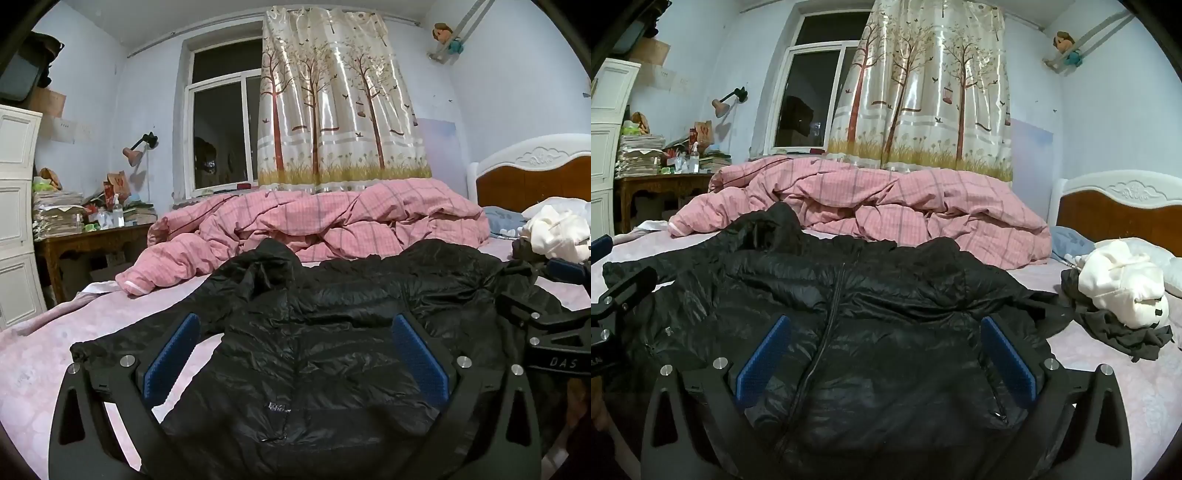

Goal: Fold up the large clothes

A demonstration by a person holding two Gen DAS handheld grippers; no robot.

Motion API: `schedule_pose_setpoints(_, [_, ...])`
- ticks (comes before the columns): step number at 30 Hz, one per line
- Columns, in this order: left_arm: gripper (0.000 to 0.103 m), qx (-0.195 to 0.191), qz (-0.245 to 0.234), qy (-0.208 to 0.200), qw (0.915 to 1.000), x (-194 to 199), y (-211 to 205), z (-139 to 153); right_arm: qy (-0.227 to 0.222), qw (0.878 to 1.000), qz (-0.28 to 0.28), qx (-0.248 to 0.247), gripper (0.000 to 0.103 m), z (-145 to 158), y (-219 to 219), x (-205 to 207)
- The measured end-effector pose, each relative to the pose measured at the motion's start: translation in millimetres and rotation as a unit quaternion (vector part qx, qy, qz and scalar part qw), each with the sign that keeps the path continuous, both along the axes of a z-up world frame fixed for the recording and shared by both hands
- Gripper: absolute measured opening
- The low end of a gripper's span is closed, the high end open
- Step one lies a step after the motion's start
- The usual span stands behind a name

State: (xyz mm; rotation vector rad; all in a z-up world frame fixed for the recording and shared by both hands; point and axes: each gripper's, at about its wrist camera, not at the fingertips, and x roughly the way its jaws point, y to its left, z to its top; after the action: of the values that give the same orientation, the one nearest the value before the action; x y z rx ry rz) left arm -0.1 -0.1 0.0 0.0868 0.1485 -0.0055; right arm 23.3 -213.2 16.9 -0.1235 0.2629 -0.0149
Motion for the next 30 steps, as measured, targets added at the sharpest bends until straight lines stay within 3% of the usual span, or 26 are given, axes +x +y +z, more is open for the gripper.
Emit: schedule_pose_setpoints(30, [0.103, 0.000, 0.003, -0.002, 1.0000, -0.1, -2.3, 0.2, -0.002, 1.000, 0.000, -0.002, 0.102, 0.9, -0.5, -2.2])
